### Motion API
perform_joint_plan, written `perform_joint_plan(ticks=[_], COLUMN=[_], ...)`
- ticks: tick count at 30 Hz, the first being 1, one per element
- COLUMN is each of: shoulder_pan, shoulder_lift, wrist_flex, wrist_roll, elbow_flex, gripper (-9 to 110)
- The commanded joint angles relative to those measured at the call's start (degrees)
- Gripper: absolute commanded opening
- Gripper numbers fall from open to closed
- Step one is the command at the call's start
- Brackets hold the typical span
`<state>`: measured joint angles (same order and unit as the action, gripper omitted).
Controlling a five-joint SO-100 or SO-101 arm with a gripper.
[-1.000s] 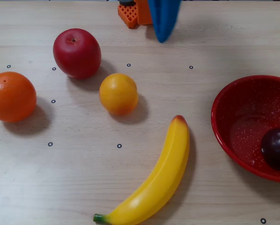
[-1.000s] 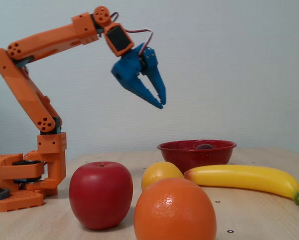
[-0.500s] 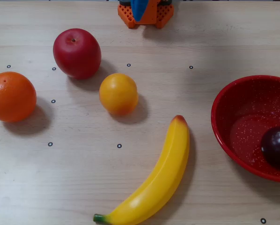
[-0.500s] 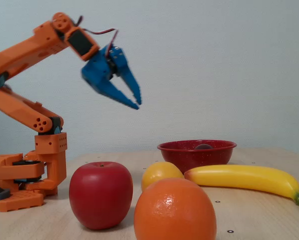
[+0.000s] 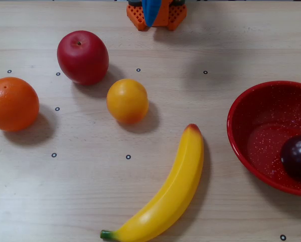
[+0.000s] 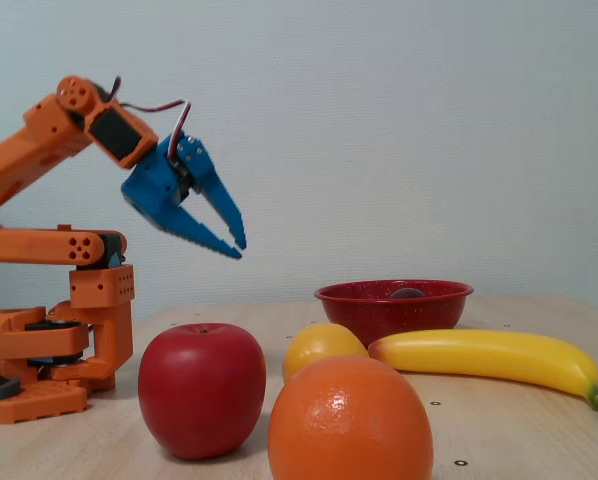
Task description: Put plum in the red bowl.
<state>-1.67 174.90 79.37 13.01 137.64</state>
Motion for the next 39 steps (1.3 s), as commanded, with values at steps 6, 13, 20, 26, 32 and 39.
perform_joint_plan(ticks=[6,13,20,26,32,39], shoulder_pan=[-0.9,-2.1,-2.1,-2.0,-1.6,-1.0], shoulder_lift=[8.3,13.4,15.9,15.9,15.9,15.9], wrist_flex=[1.8,2.1,1.9,-7.4,-18.3,-27.1], wrist_roll=[1.3,1.4,0.0,-2.1,-5.4,-11.1], elbow_flex=[3.6,8.8,12.8,21.7,33.8,42.7], gripper=[0,0,0,0,0,0])
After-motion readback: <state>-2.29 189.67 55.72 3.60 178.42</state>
